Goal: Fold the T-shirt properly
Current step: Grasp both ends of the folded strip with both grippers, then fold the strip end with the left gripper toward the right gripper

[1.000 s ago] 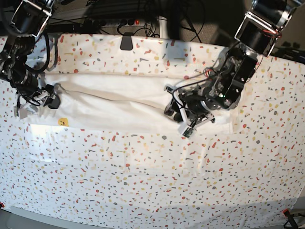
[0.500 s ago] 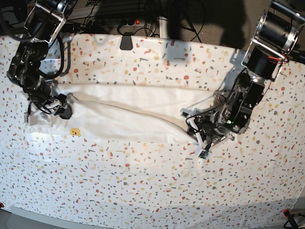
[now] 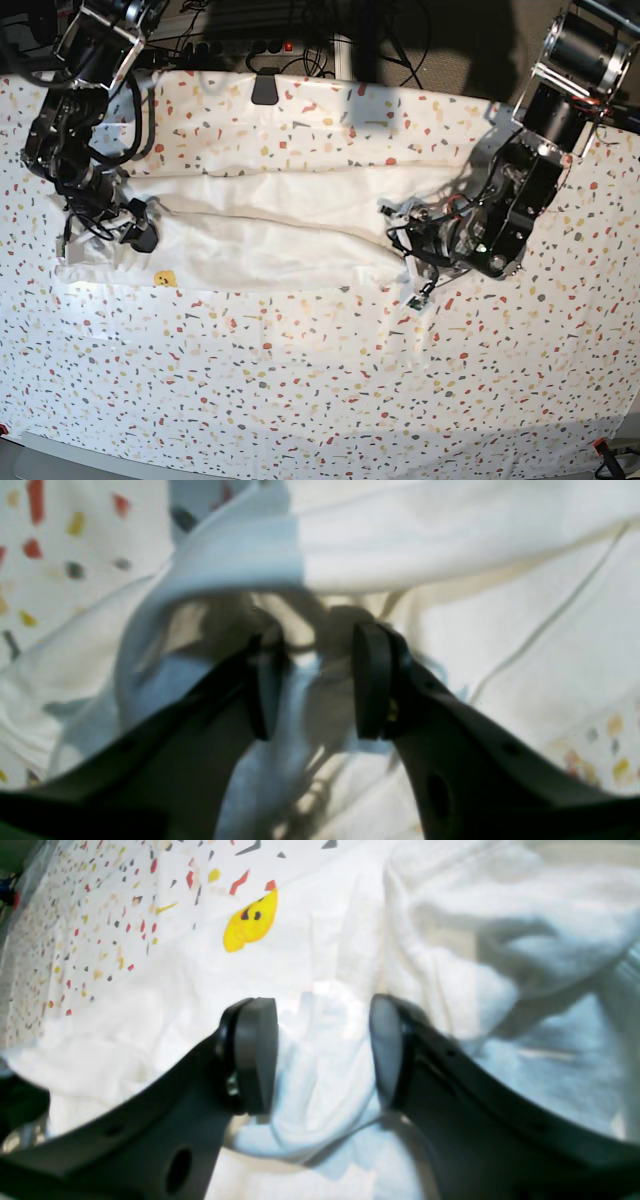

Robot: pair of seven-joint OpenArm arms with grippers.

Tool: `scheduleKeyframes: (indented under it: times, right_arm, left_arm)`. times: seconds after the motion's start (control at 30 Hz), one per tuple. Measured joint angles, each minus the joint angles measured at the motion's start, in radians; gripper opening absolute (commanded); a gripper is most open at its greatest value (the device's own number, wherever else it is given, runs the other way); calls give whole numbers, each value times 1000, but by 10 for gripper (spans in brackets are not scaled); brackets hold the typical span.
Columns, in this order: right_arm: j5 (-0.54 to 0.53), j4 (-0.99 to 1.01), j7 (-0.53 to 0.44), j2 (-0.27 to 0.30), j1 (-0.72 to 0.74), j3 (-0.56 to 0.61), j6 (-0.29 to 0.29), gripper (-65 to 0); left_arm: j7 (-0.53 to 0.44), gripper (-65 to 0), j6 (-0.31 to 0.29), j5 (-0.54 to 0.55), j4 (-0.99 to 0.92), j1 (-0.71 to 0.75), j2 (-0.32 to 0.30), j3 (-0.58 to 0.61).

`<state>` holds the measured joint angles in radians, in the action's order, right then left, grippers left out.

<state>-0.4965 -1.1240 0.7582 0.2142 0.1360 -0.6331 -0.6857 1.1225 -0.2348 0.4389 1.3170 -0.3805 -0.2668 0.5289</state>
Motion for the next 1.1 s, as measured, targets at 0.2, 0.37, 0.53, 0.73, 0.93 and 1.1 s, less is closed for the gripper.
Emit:
scheduleKeyframes:
  times: [0.2,0.37,0.53,0.73,0.93,1.1]
  right_arm:
    - [-3,0,1,13,0,0,0,-346]
    - [-3,0,1,12,0,0,0,-346]
    - [-3,0,3,13,0,0,0,-346]
    - [-3,-1,5,13,2,0,0,-346]
    - [-3,-1,5,13,2,0,0,-346]
    - [-3,-1,5,13,2,0,0,-346]
  left_arm:
    - [-16,-422,0,3,120,11,-97,3]
    - [-37,-422,26,-35,279,9,-157,2]
    - [-45,-422,77,-81,315,79,-183,1]
    - [-21,-422,214,-286,434,267,-168,7]
    - [-10,-422,397,-575,563,413,-156,1]
    - [-19,-422,472,-629,573,471,-51,1]
